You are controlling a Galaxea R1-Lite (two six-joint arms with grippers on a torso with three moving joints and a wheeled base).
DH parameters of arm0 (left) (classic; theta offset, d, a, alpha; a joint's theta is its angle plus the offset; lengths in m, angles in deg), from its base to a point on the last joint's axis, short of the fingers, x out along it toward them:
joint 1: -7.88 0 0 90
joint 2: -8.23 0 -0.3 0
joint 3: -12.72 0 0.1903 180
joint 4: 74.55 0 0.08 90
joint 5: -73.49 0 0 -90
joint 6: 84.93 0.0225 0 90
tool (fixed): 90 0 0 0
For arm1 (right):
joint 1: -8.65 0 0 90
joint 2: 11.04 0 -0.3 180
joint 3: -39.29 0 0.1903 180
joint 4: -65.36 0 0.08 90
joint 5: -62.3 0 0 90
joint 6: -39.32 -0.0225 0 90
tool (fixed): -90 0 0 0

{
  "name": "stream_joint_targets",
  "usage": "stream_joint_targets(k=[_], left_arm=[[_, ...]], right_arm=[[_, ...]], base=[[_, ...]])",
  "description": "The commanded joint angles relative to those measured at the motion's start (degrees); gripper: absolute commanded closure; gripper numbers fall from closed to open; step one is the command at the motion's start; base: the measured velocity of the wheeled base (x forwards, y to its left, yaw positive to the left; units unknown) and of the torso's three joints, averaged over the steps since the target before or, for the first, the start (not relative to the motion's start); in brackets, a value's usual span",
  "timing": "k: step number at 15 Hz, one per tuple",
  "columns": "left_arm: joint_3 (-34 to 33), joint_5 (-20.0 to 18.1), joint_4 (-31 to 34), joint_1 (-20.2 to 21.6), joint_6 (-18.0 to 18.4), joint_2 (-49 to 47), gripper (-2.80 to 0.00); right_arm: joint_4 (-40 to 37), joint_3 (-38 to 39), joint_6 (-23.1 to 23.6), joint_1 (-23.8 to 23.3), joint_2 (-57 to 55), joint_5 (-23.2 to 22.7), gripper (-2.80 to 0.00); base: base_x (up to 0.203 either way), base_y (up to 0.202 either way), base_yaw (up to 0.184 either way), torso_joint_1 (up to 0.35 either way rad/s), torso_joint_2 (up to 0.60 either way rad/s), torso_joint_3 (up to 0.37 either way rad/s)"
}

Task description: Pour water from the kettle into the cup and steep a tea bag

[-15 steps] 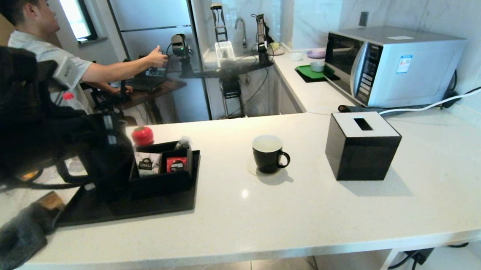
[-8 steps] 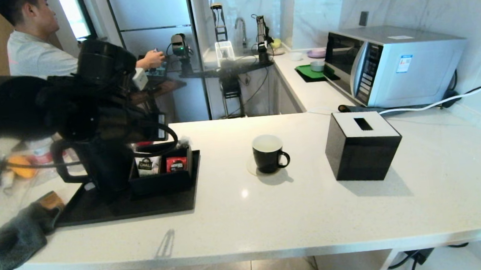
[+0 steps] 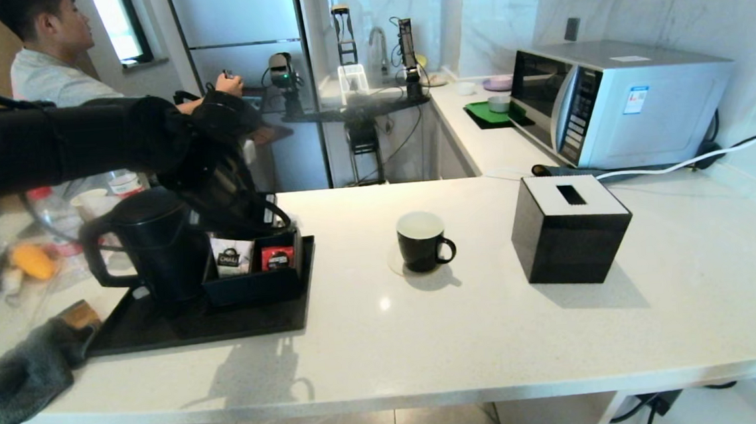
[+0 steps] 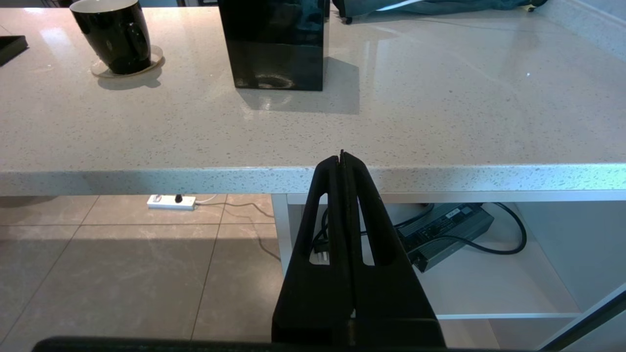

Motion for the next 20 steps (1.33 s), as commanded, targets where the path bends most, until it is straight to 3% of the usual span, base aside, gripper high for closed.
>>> stream_joint_targets(k=[1, 3, 6, 11, 15, 18, 20], left_arm=[[5.35, 0.11, 2.76, 0.86, 0.09, -7.14, -2.8], [5.91, -0.16, 2.99, 1.32, 1.31, -8.93, -2.8], [6.15, -3.54, 1.74, 1.49, 3.52, -9.82, -2.8], [6.24, -6.55, -7.21, 1.29, 8.43, -10.93, -2.8], [6.69, -6.92, -13.25, 1.12, 13.28, -13.0, -2.8], [7.46, -6.92, -14.1, 1.59, 16.87, -14.78, -2.8], [7.47, -6.92, -15.59, 2.08, 17.21, -15.6, -2.8]], right_arm=[[-0.07, -0.06, 0.01, 0.02, -0.07, 0.01, 0.0], [-0.07, -0.06, 0.01, 0.02, -0.07, 0.01, 0.0], [-0.07, -0.06, 0.01, 0.02, -0.07, 0.01, 0.0], [-0.07, -0.06, 0.01, 0.02, -0.07, 0.01, 0.0], [-0.07, -0.06, 0.01, 0.02, -0.07, 0.01, 0.0], [-0.07, -0.06, 0.01, 0.02, -0.07, 0.01, 0.0], [-0.07, 0.02, 0.01, 0.02, -0.07, 0.01, 0.0]], base=[[0.0, 0.0, 0.0, 0.0, 0.0, 0.0], [0.0, 0.0, 0.0, 0.0, 0.0, 0.0], [0.0, 0.0, 0.0, 0.0, 0.0, 0.0], [0.0, 0.0, 0.0, 0.0, 0.0, 0.0], [0.0, 0.0, 0.0, 0.0, 0.0, 0.0], [0.0, 0.0, 0.0, 0.0, 0.0, 0.0], [0.0, 0.0, 0.0, 0.0, 0.0, 0.0]])
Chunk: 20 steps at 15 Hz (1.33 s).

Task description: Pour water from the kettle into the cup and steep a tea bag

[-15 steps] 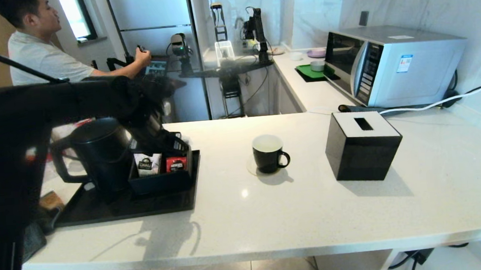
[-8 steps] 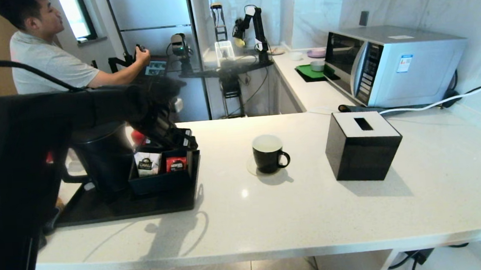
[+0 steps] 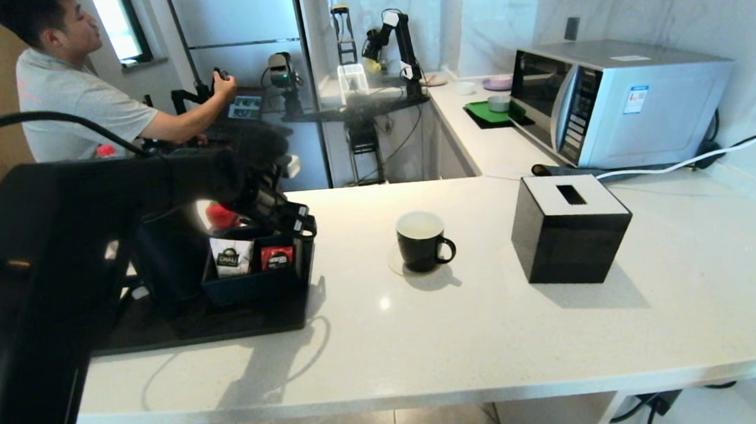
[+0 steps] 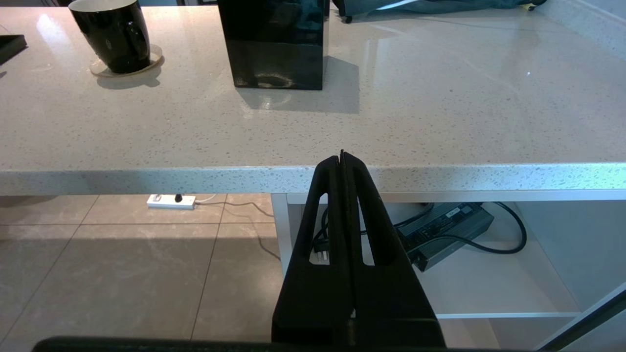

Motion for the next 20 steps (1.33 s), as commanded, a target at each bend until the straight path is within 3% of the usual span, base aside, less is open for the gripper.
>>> stream_joint_targets(k=[1, 4, 13, 20], left_arm=[[0.07, 0.08, -2.0, 0.37, 0.13, -1.47, -2.8], [0.07, 0.07, -5.66, 0.96, 1.7, -2.31, -2.8], [0.69, -0.28, -5.93, 1.52, 5.04, -3.75, -2.8], [0.95, -1.16, -6.02, 1.52, 5.14, -3.66, -2.8]], right_arm=[[0.0, 0.01, 0.01, 0.02, -0.07, 0.02, 0.0], [0.0, 0.01, 0.01, 0.02, -0.07, 0.02, 0.0], [0.0, 0.01, 0.01, 0.02, -0.07, 0.02, 0.0], [0.0, 0.01, 0.01, 0.02, -0.07, 0.02, 0.0]], base=[[0.0, 0.0, 0.0, 0.0, 0.0, 0.0], [0.0, 0.0, 0.0, 0.0, 0.0, 0.0], [0.0, 0.0, 0.0, 0.0, 0.0, 0.0], [0.0, 0.0, 0.0, 0.0, 0.0, 0.0]])
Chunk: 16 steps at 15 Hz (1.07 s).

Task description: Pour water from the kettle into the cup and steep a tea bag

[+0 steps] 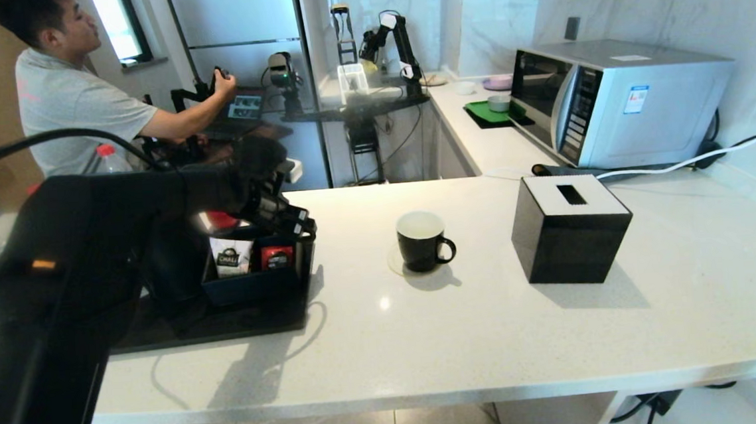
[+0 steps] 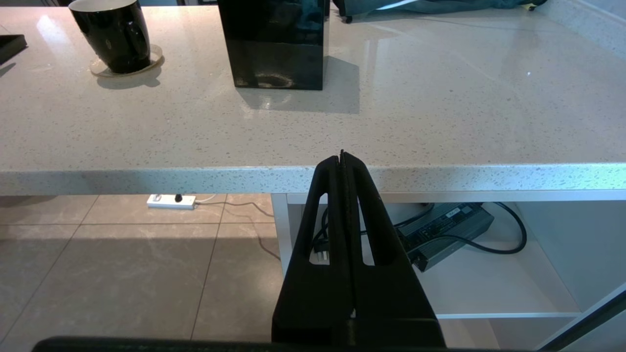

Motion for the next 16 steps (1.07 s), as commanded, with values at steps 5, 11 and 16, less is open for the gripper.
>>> stream_joint_targets(k=[5, 11, 16], left_arm=[[-0.05, 0.07, -2.83, 0.45, 0.27, 0.04, 0.0], [-0.05, 0.07, -2.88, 1.28, 2.11, 0.04, 0.0], [-0.05, 0.07, -3.06, 1.28, 2.11, 0.22, 0.0]], right_arm=[[0.0, 0.01, 0.01, 0.02, -0.07, 0.01, 0.0], [0.0, 0.01, 0.01, 0.02, -0.07, 0.01, 0.0], [0.0, 0.01, 0.01, 0.02, -0.07, 0.01, 0.0]], base=[[0.0, 0.0, 0.0, 0.0, 0.0, 0.0], [0.0, 0.0, 0.0, 0.0, 0.0, 0.0], [0.0, 0.0, 0.0, 0.0, 0.0, 0.0]])
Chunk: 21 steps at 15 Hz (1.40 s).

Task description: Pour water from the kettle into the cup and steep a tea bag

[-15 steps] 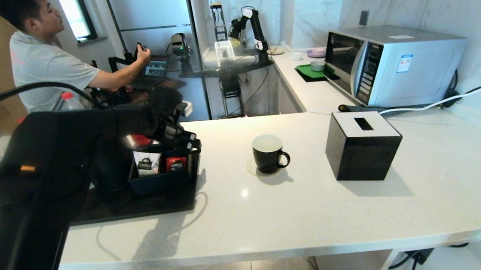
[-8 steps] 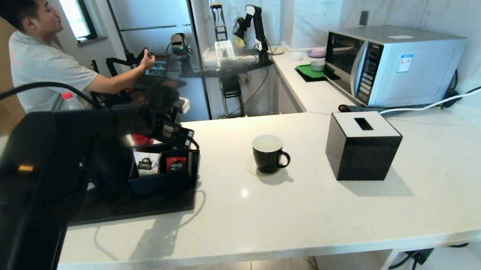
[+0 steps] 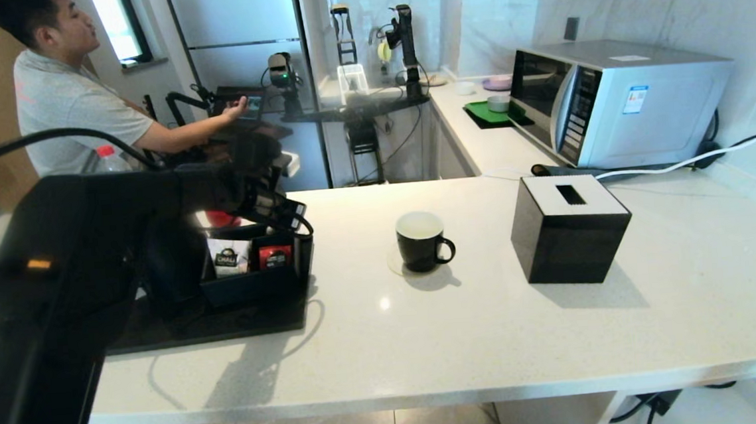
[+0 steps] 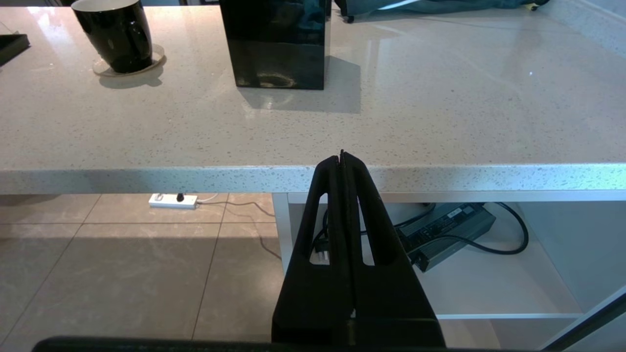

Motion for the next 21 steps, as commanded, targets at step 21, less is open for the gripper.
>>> stream_joint_targets(k=[21], left_arm=[[-2.25, 0.11, -0.59, -0.65, -5.39, 12.69, 0.0]], right_arm=[[0.0, 0.01, 0.0, -0.01, -0.07, 0.02, 0.0]], base=[[0.0, 0.0, 0.0, 0.0, 0.0, 0.0]])
